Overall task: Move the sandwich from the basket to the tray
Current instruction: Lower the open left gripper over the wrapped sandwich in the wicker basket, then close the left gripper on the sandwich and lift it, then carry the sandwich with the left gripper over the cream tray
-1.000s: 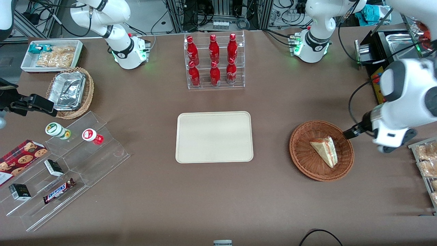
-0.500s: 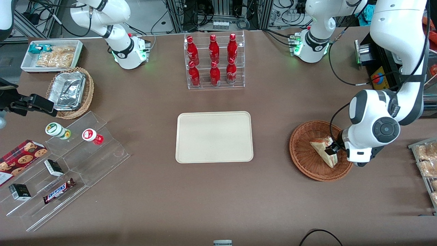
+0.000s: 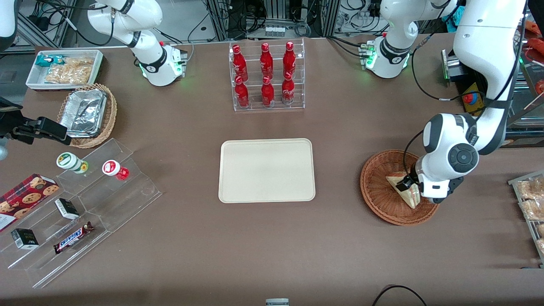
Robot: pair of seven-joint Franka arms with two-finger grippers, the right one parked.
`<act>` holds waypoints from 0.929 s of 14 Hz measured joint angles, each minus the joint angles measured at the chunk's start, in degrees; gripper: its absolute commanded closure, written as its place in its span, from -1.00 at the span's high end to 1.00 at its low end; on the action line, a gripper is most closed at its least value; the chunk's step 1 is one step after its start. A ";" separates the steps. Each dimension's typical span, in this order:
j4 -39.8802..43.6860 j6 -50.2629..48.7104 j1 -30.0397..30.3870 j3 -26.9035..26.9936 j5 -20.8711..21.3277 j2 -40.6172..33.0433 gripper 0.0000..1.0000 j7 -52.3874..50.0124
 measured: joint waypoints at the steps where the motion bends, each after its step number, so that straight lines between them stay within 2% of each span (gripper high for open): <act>1: -0.02 1.01 0.01 0.01 0.00 0.69 -0.02 -0.02; 2: -0.02 1.65 0.01 0.01 0.00 1.20 -0.26 -0.07; 3: 0.01 2.12 0.00 0.00 -0.01 1.45 -0.41 -0.08; 8: 3.20 0.91 -1.43 -0.42 0.00 1.24 -0.43 -0.13; 10: 7.39 -5.89 -4.75 -0.91 0.00 0.86 -0.43 -0.13; 13: 14.98 -16.48 -12.93 -1.90 -0.02 0.36 -0.38 -0.75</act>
